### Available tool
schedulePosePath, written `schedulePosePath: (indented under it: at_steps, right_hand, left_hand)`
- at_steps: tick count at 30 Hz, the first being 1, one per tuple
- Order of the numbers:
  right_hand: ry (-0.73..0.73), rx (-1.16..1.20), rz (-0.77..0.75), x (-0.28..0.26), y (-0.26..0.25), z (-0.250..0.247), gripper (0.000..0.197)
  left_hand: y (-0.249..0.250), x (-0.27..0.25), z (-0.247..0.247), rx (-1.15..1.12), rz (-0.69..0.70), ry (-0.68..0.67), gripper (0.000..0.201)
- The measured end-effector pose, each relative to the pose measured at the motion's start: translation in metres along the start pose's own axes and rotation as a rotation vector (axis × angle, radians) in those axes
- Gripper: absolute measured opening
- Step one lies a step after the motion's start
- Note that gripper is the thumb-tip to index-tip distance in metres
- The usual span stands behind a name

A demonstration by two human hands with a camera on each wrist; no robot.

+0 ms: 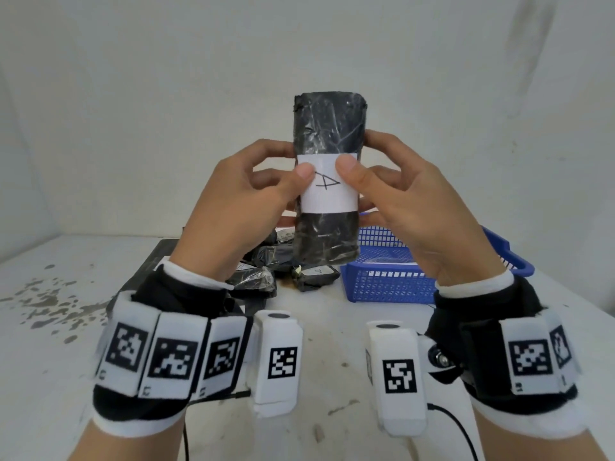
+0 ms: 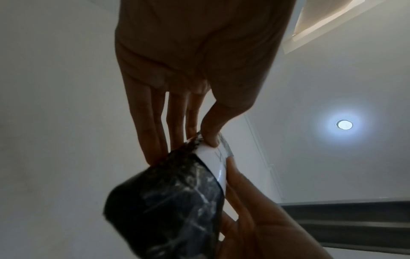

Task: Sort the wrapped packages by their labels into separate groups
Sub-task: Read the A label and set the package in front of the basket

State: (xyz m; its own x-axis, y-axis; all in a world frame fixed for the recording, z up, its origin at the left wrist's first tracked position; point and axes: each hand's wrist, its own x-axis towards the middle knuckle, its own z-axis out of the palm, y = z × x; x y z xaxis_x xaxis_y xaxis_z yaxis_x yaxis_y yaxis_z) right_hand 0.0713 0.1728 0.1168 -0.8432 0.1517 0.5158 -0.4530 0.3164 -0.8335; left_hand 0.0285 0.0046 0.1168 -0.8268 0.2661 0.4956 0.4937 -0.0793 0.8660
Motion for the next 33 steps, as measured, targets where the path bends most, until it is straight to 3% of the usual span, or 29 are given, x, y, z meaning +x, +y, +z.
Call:
schedulePosePath:
  at_steps: [8, 25, 29, 33]
  right_hand:
    - [0.034, -0.084, -0.034, 0.0012, 0.0015, -0.0011, 0.050]
    - [-0.014, -0.025, 0.010, -0.0044, -0.0044, -0.0008, 0.041]
    - [-0.013, -0.026, 0.012, -0.0041, -0.0039, 0.0004, 0.041]
    - [-0.008, -0.020, 0.000, -0.0056, -0.0047, 0.0028, 0.037]
  left_hand:
    - [-0.0041, 0.0003, 0.0035, 0.077, 0.026, -0.018, 0.034]
    - [-0.0054, -0.0001, 0.0035, 0.167, 0.055, 0.024, 0.012]
    - [-0.0053, -0.0001, 0.0037, 0.225, 0.068, 0.001, 0.030]
    - [-0.0056, -0.0013, 0.0037, 0.166, 0.056, 0.019, 0.024]
